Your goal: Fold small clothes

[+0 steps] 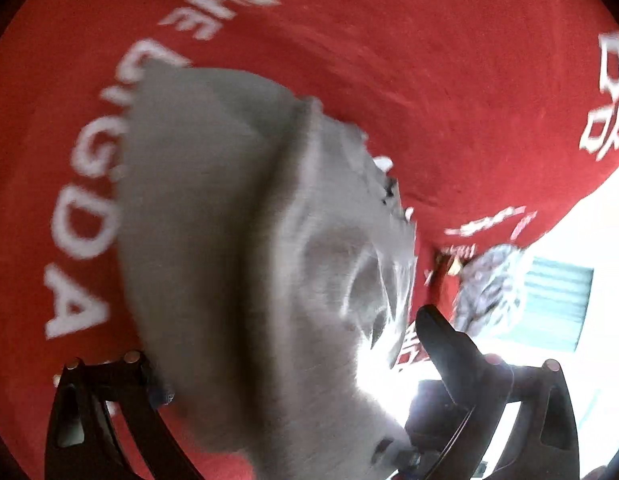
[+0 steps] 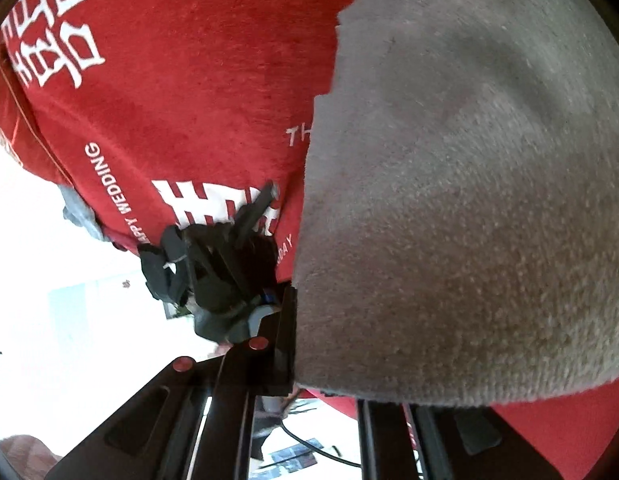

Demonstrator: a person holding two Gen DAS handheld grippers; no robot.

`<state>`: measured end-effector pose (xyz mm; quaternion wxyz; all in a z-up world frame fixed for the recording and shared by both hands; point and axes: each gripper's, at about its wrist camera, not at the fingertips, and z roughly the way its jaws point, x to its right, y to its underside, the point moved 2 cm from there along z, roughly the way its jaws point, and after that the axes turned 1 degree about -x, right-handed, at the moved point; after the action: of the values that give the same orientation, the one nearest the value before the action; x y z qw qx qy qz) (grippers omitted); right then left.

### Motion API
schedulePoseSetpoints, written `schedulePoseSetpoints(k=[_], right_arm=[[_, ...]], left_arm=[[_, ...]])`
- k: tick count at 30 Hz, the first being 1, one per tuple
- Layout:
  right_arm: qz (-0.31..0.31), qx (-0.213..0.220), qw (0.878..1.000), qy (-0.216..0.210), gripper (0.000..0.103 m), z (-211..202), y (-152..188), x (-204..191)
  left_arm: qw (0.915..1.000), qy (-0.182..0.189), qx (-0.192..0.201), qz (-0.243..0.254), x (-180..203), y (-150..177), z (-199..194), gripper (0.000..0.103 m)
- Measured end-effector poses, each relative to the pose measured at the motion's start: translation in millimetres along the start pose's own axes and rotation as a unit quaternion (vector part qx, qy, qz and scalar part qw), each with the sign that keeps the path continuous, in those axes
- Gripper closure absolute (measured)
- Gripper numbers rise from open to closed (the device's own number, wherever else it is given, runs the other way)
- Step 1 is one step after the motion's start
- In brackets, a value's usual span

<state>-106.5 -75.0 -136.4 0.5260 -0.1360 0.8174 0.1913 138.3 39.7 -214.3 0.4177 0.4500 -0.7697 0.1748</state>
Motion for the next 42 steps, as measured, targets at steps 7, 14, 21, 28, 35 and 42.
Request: schedulePoseSetpoints(k=[7, 14, 21, 28, 35, 42], right_arm=[[-0.012, -0.014, 1.000, 0.016, 0.095, 0.0, 5.9, 3.9], [-0.050, -0.081, 0.990, 0.102, 0.083, -4.5, 11.8, 6.3], [-0.124, -0.047, 0.974, 0.183, 0.051, -60.4, -3.1, -13.9], [-0.130, 0.058, 0.951, 0.276, 0.094, -91.2, -64.7, -3.0], [-0.144, 0.001, 0.944, 0.297, 0.102, -55.3, -76.2, 27.7], [-0.090, -0.010, 0.971, 0.223, 0.102, -84.5, -85.5, 45.0]], left_arm=[[0.9904, -0.111, -0.025, 0.078, 33.6, 13.2, 36.8, 0.037], [0.9850, -0.147, -0.027, 0.086, 45.6, 15.7, 51.4, 0.054], [0.9725, -0.201, -0.012, 0.117, 49.5, 18.3, 48.8, 0.072], [0.9706, -0.204, 0.026, 0.125, 69.2, 28.1, 35.6, 0.075], [0.9690, -0.191, 0.048, 0.149, 120.1, 36.6, 29.4, 0.076], [0.9618, -0.179, 0.043, 0.203, 207.2, 50.5, 63.1, 0.076]])
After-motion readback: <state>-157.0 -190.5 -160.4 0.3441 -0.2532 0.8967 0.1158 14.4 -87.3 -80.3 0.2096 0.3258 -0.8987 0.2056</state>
